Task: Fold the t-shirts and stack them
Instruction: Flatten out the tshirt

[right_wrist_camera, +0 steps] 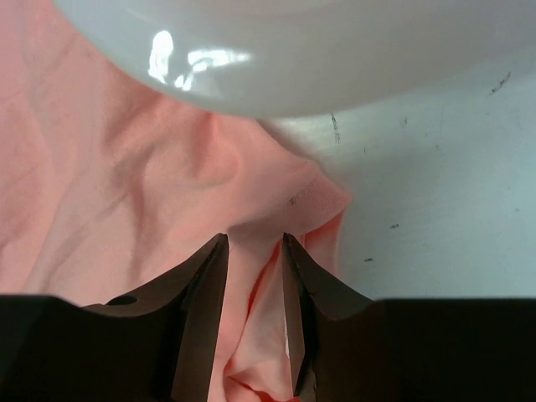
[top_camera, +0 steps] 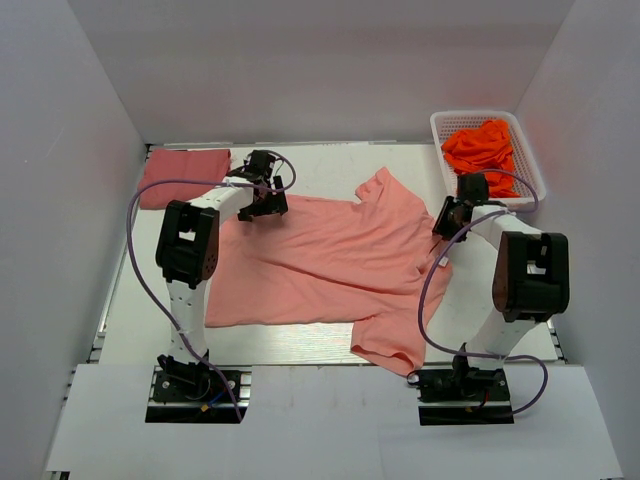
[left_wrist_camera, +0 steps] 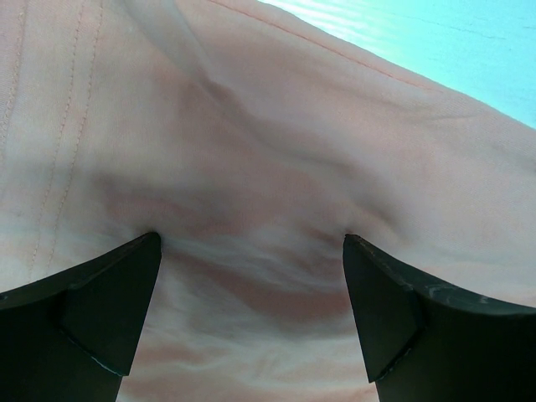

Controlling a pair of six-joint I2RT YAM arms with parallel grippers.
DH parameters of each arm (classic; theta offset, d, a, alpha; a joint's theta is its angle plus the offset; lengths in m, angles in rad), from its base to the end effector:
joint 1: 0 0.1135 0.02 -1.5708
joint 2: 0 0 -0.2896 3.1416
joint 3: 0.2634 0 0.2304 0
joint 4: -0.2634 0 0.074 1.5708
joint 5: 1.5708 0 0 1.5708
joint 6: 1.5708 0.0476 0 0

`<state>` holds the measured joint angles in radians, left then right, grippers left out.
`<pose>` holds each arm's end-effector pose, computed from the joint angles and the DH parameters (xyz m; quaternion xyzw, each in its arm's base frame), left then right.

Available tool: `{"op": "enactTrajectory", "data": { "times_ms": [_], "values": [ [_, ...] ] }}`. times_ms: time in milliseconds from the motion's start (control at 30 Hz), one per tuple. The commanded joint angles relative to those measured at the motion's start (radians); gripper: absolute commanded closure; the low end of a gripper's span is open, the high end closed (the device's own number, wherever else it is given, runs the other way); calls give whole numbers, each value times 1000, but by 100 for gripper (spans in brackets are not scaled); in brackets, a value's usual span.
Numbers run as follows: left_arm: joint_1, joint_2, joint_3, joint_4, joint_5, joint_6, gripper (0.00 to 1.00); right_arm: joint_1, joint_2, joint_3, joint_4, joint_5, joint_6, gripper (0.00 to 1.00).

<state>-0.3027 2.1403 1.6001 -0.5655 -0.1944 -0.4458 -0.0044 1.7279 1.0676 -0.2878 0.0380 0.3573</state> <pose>0.4341 -0.1259 0.1865 -0.0915 0.9644 0.0040 0.2480 0.3487 -0.0033 0.2117 0.1769 0.9352 0.0360 0.3047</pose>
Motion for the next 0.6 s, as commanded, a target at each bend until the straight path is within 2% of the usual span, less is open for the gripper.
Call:
{"op": "enactTrajectory", "data": {
  "times_ms": [0,167,333,567],
  "values": [
    [8,27,17,-13,-17,-8,0,3,18,60,10,-4,-14,61],
    [8,27,17,-13,-17,-8,0,3,53,87,-45,33,-1,61],
    [8,27,17,-13,-27,-8,0,1,6,42,-45,83,-18,60],
    [8,27,-3,-13,-27,-8,0,3,16,26,-30,68,-23,57]
  ]
}}
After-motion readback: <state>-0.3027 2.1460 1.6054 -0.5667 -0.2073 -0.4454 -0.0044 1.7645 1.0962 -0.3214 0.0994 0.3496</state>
